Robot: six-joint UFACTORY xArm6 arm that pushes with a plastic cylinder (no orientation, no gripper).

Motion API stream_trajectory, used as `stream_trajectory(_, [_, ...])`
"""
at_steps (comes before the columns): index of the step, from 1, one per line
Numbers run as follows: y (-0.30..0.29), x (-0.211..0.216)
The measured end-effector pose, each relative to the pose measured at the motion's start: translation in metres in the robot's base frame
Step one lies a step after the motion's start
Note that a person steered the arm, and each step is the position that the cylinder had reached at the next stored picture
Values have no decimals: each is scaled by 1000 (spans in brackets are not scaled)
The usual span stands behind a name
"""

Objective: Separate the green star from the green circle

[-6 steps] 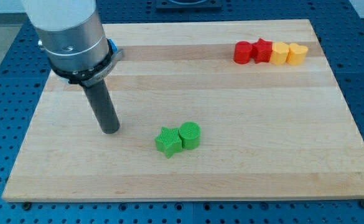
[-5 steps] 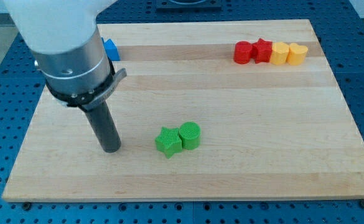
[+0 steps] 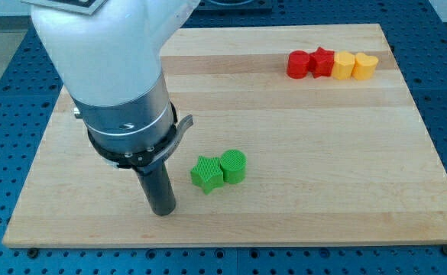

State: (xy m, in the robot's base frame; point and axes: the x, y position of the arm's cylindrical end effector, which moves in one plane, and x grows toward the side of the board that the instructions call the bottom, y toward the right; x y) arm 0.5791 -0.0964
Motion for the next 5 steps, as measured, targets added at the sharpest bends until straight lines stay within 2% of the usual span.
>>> stream_trajectory(1, [11, -2])
stream_trajectory(5, [170, -171])
